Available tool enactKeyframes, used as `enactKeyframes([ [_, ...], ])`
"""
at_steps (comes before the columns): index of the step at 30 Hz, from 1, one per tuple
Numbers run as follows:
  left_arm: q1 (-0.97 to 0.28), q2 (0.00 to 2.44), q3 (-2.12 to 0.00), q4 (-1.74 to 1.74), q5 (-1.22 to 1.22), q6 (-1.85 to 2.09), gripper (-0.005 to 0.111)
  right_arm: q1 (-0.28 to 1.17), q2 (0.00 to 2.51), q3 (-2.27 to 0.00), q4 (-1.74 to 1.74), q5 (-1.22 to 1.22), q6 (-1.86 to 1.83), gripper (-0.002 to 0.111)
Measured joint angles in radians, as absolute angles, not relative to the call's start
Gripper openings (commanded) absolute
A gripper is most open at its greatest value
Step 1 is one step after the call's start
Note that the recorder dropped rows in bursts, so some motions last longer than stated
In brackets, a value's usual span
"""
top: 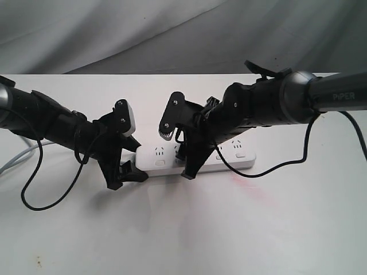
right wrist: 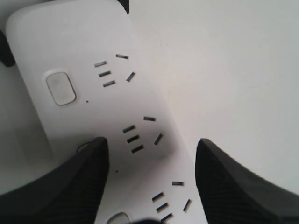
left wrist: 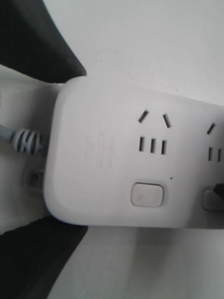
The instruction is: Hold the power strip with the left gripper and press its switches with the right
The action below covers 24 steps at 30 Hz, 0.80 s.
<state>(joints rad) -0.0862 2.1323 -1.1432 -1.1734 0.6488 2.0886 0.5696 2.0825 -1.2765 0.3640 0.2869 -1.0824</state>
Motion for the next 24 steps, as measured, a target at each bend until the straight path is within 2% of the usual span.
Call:
enactKeyframes([
  [24, -0.086, 2.132, -1.143, -1.171, 0.649, 2.089, 0.06, 0.595, 2.103, -1.288, 0.376, 0.29, -1.081, 0.053],
])
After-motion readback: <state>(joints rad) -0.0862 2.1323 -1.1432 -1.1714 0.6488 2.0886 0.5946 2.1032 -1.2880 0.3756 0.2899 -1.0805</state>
